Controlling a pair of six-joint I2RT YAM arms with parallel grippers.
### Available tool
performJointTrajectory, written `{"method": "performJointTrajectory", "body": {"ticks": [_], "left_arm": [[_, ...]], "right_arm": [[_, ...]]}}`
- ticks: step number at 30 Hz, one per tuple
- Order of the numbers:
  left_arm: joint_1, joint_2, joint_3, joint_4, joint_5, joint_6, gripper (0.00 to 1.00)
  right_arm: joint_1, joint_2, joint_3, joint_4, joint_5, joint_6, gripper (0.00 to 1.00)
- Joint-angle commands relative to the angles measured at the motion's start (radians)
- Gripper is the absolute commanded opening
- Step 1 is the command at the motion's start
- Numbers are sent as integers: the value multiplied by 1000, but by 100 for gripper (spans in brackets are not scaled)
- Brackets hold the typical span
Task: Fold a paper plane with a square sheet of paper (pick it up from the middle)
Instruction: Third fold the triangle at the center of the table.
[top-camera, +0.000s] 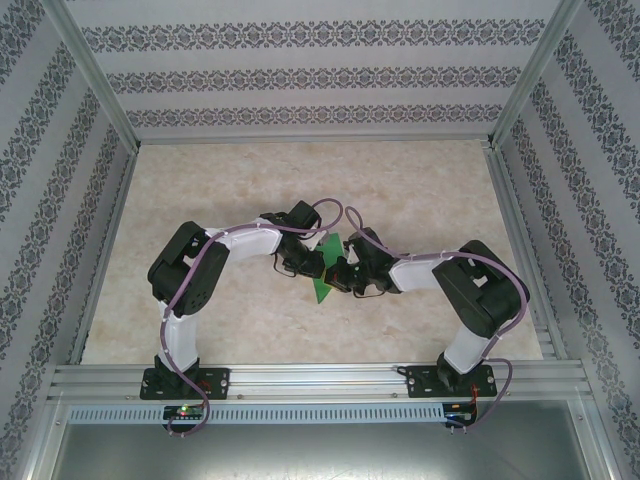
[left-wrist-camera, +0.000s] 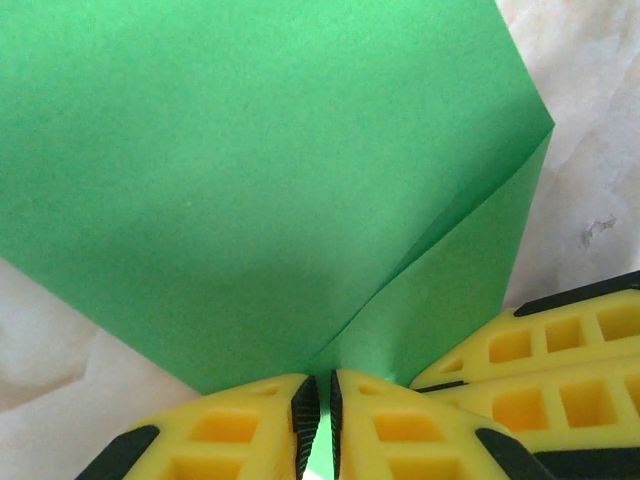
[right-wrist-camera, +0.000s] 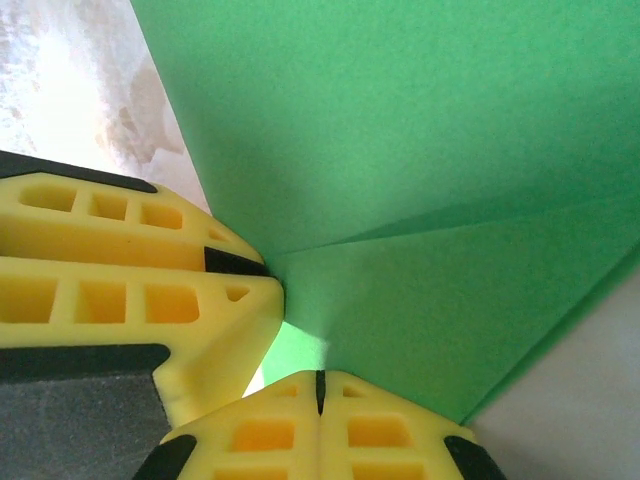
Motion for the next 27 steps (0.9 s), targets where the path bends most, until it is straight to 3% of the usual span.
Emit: {"method": "performJointTrajectory", "body": {"ticks": [1,10,27], "left_arm": [[0,122,-62,-86,-85,32,20],[4,130,-61,-84,-82,35,20],[6,135,-62,-84,-73,38,20]], "right_arm": [[15,-25,-17,13,-13,11,4],[17,-150,-65,-115,19,-17,5],[49,-59,-22,-48,-30,4,5]]}}
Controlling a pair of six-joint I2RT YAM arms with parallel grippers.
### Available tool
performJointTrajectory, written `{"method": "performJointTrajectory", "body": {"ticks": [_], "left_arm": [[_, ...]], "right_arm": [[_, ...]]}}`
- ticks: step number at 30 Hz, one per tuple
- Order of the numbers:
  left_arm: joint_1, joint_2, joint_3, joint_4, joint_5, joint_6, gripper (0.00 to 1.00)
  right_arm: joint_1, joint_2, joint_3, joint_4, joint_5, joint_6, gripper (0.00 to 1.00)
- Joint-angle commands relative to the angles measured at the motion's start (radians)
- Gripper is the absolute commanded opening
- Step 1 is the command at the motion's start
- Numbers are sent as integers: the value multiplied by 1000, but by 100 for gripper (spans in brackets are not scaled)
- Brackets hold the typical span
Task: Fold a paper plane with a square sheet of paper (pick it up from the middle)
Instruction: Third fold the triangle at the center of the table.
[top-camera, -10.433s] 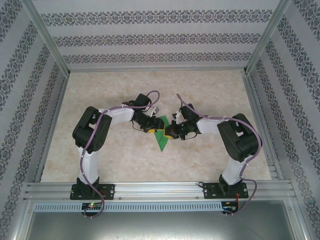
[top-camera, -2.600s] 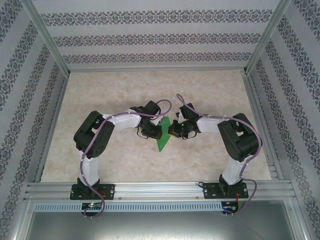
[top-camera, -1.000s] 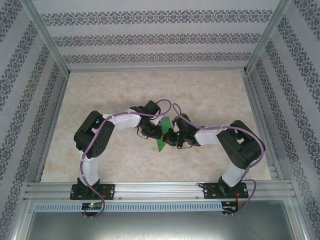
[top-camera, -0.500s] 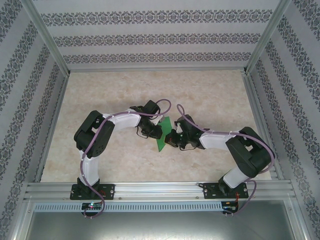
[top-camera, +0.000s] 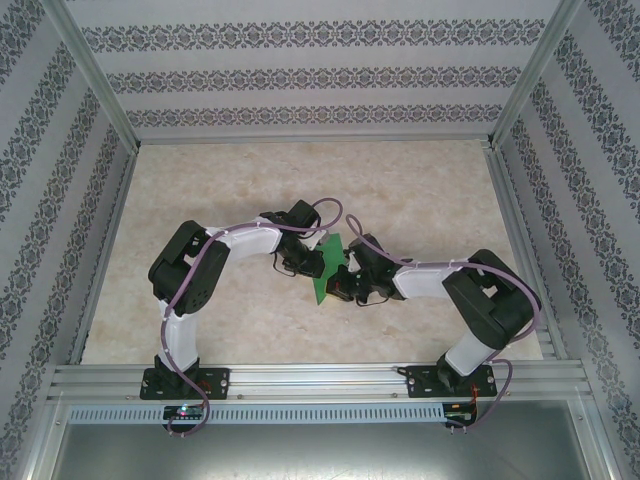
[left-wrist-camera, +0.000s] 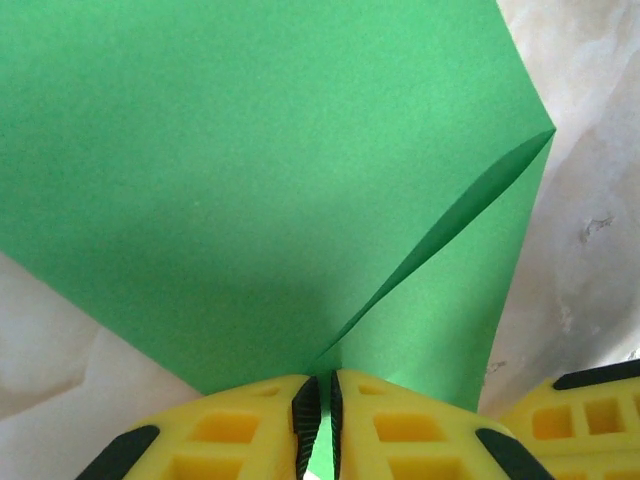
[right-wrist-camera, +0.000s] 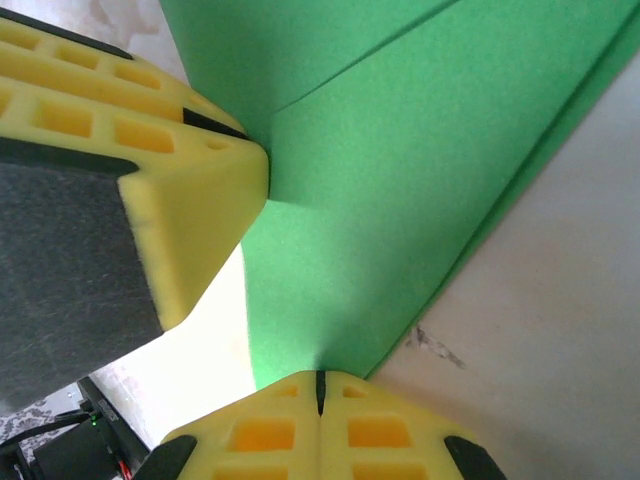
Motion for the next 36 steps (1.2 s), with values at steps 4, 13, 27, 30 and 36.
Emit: {"method": "performJointTrajectory", "body": {"ticks": [4,13,27,30,36], "left_arm": [[-2,130,-71,-75,-88,29,20],[0,138,-72,-69,-81,28,20],[2,141,-75,-68,-75,24,20],[2,141,-73,-68,-70,23,20],[1,134,-65,-73,-56,21,20]], "right_arm": [[14,25,37,36,-23,8,5],[15,9,38,19,-25,5,5],[21,73,46,68,-37,15,5],[22,86,46,85,-39,22,5],[24,96,48,63,-27,9,5]]}}
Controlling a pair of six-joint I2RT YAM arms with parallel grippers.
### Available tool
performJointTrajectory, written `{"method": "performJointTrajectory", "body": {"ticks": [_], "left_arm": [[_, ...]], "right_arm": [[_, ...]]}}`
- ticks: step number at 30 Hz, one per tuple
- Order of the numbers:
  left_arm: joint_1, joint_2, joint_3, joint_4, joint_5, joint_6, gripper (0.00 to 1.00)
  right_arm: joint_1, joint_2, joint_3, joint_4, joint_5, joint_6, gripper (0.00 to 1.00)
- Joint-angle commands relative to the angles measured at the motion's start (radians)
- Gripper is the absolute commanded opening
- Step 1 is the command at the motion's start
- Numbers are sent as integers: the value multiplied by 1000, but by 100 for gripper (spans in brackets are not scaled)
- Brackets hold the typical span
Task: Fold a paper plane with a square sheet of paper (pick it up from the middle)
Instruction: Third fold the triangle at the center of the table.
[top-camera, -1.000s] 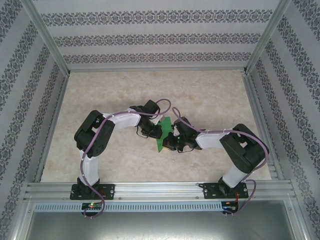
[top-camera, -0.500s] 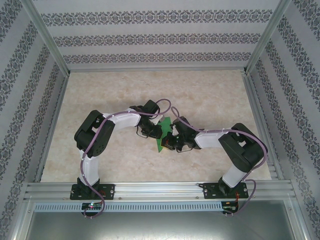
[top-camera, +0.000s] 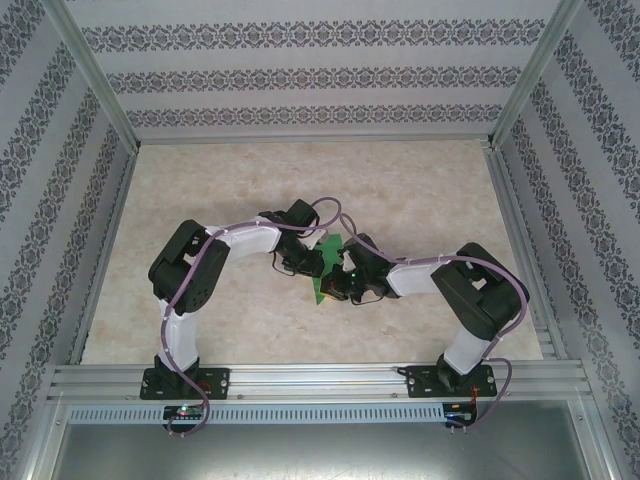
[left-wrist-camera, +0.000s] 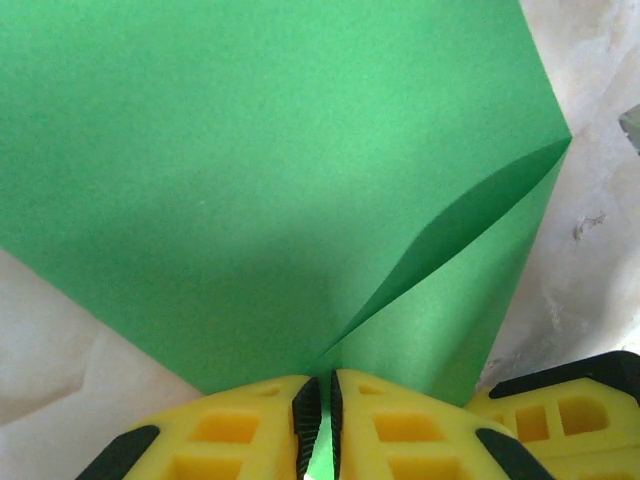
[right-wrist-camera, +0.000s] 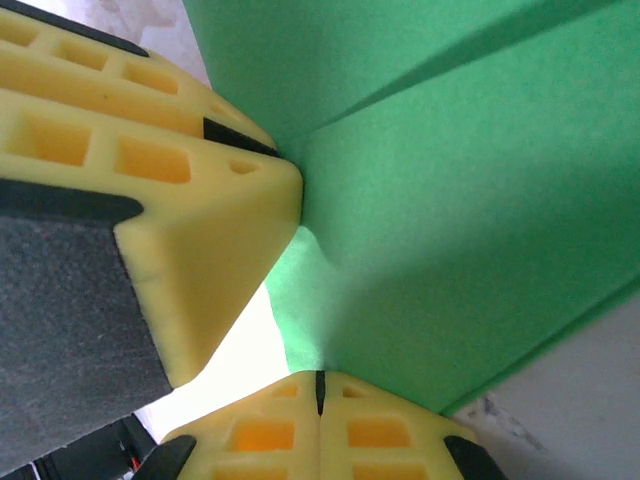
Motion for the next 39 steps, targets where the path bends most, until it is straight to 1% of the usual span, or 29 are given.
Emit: {"method": "performJointTrajectory", "body": {"ticks": [1,4,9,14,19,23,29,39], "left_arm": [[-10,122,-62,-75,-85,13,20],[-10,100,-51,-84,-80,8,20],[-5,45,-13,-111,-86,-10,21],[15,-23,36,-137,-87,-35,23],[28,-80,47,-134,-43,-58,25],[27,-83,27,-114,41,-80,25],[27,-69,-27,-43,121,-116,24],[27,9,-20,-25,138,-106,23]], "right_arm": [[12,27,23,-22,16,-17,4],[17,30,37,-99,44,-57,4],[18,32,36,-152,59,-88,4],[17,29,12,-138,59,-89,4],[17,37,-4,-102,48,-73,4],[18,38,-6,-92,45,-73,4],[17,36,-11,-80,40,-68,4],[15,26,-11,-81,39,-69,4]]}}
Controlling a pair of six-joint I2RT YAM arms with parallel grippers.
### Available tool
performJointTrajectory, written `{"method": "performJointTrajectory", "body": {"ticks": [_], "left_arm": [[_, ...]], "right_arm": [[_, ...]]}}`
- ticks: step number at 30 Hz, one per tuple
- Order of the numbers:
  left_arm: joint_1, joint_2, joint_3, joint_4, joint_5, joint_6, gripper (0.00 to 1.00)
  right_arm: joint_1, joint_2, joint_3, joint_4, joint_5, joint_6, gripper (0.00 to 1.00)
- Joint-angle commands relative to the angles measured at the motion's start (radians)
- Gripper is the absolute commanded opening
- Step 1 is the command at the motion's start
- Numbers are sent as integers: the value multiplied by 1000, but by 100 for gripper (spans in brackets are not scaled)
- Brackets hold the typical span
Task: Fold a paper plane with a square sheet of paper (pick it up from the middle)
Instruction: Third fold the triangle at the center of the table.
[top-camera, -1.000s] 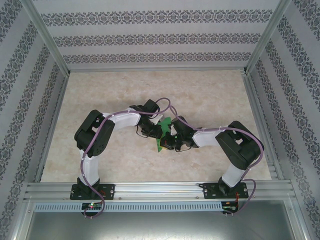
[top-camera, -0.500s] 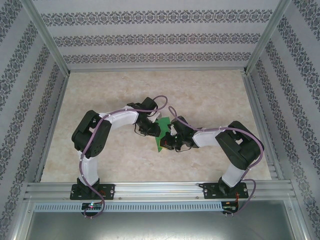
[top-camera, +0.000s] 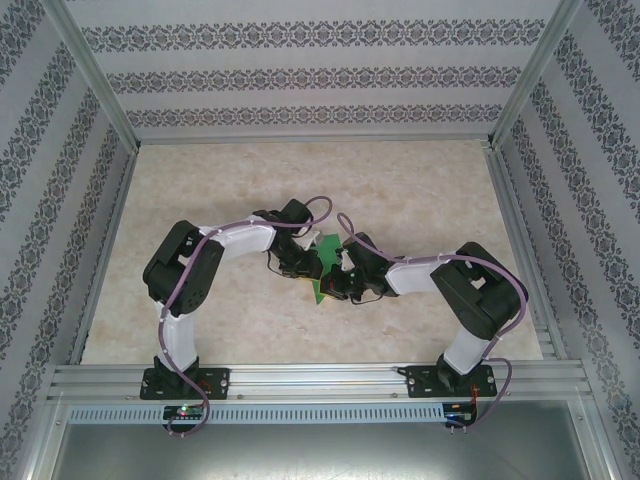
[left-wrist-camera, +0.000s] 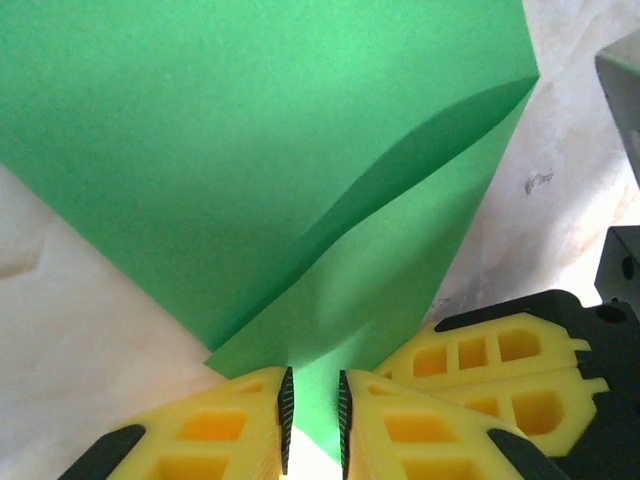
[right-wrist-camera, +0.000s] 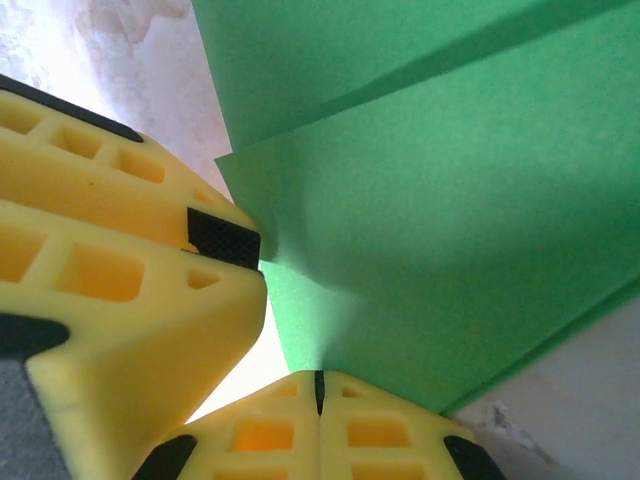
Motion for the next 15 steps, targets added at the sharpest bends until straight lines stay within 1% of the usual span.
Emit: {"method": "performJointTrajectory", "body": {"ticks": [1,12,15], "left_arm": [[0,56,0,20,7,-1,23],[0,136,-5,-22,-87,39,22],[0,147,-4,-37,-116,50,22]], "right_arm": [[14,17,-25,-51,35,-12,4],[7,-48,-42,-5,36,28,7],[11,-68,-63,41,24,59,9]]}}
